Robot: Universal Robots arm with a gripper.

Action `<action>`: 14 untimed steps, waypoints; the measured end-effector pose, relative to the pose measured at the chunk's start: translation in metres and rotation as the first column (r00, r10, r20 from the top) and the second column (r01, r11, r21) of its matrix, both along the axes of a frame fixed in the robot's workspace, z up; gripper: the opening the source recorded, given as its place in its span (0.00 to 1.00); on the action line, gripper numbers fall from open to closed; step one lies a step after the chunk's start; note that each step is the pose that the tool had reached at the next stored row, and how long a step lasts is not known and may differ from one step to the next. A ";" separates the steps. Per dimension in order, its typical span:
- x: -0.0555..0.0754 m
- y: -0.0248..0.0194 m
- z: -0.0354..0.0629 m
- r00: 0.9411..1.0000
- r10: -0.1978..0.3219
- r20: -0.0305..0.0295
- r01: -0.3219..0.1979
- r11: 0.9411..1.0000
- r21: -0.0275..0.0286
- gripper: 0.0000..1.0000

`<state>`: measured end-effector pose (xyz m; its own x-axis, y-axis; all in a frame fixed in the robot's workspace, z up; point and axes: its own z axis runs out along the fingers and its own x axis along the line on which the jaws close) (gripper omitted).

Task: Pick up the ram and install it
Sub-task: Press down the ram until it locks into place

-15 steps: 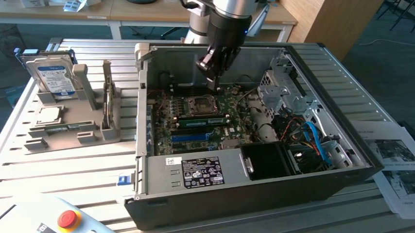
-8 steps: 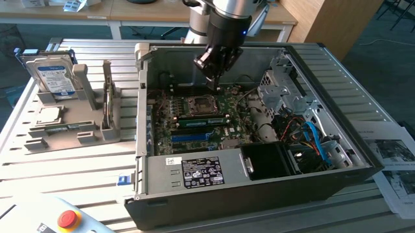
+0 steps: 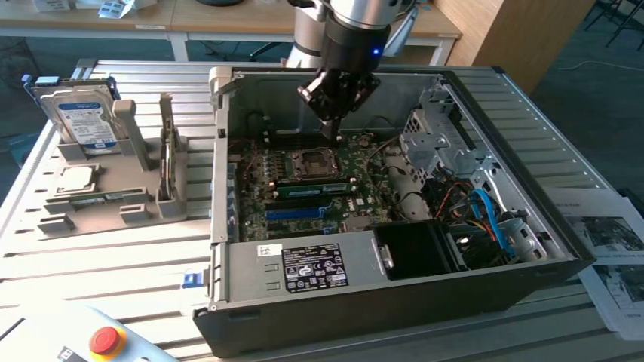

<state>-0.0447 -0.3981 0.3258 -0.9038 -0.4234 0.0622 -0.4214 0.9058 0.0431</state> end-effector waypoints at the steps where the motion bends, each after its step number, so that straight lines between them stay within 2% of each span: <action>1: 0.000 0.0000 0.0000 1.000 -0.018 0.000 0.018 1.000 0.000 0.10; 4: 0.000 0.0000 -0.0001 0.997 -0.074 0.000 0.074 0.997 0.000 0.10; 7: 0.000 0.0000 -0.0002 0.992 -0.127 0.000 0.127 0.992 0.000 0.10; 11: 0.000 0.0000 -0.0003 0.980 -0.199 0.001 0.199 0.980 -0.001 0.10; 14: 0.000 0.0000 -0.0003 0.968 -0.250 0.001 0.250 0.968 -0.001 0.10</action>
<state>-0.0446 -0.3981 0.3255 -0.9810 -0.1838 0.0616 -0.1814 0.9825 0.0416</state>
